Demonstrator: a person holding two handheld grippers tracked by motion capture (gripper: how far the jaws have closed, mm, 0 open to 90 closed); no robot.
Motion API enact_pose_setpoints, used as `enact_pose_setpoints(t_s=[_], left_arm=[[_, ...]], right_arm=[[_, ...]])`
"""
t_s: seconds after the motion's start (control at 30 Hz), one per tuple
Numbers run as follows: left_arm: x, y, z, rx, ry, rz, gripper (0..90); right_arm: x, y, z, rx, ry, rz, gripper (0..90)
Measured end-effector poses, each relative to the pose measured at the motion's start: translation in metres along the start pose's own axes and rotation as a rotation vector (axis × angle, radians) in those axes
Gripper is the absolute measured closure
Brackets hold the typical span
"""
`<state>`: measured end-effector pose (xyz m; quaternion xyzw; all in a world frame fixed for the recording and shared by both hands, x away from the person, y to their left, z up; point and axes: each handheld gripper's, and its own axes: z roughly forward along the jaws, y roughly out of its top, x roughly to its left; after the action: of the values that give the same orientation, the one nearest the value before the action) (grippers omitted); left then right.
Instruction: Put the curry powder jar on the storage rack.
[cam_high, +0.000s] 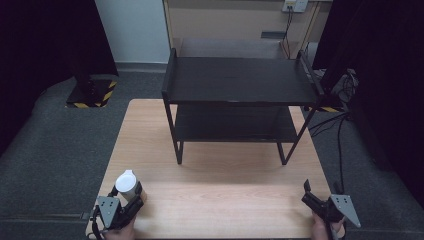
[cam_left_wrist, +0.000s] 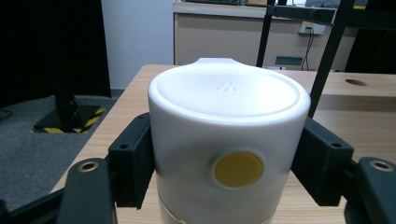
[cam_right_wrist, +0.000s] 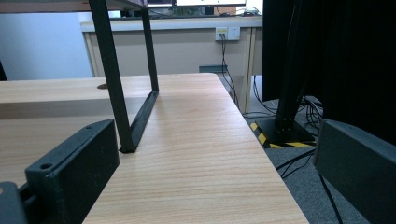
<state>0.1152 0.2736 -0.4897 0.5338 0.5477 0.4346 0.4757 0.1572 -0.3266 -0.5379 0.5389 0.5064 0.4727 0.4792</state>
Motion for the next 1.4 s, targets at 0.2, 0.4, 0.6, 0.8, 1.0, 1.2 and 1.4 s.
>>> enact_pose_setpoints(t_s=[0.2, 0.4, 0.6, 0.8, 1.0, 1.2, 1.4], left_arm=[[-0.019, 0.013, -0.009, -0.014, -0.011, 0.028, 29.7], [-0.041, 0.037, -0.01, -0.013, -0.095, 0.002, 29.8], [-0.074, 0.059, -0.003, -0.018, -0.176, 0.025, 29.7], [-0.108, 0.085, 0.011, -0.018, -0.237, 0.038, 29.8], [-0.139, 0.108, 0.024, -0.047, -0.253, 0.075, 29.8], [-0.155, 0.132, 0.043, -0.06, -0.245, 0.069, 29.8], [-0.173, 0.145, 0.07, -0.102, -0.18, 0.117, 29.8]], right_arm=[[0.0, 0.0, 0.0, -0.001, 0.001, -0.005, 0.6], [0.0, 0.0, 0.0, -0.002, 0.001, -0.008, 0.6], [0.001, 0.0, 0.0, 0.0, 0.006, -0.025, 0.6], [0.0, -0.001, -0.001, -0.003, 0.014, -0.035, 0.6], [-0.003, -0.001, -0.001, -0.006, 0.034, -0.041, 0.6], [-0.005, -0.003, -0.002, -0.017, 0.037, -0.023, 0.6], [-0.005, -0.003, -0.002, -0.017, 0.039, -0.023, 0.6]])
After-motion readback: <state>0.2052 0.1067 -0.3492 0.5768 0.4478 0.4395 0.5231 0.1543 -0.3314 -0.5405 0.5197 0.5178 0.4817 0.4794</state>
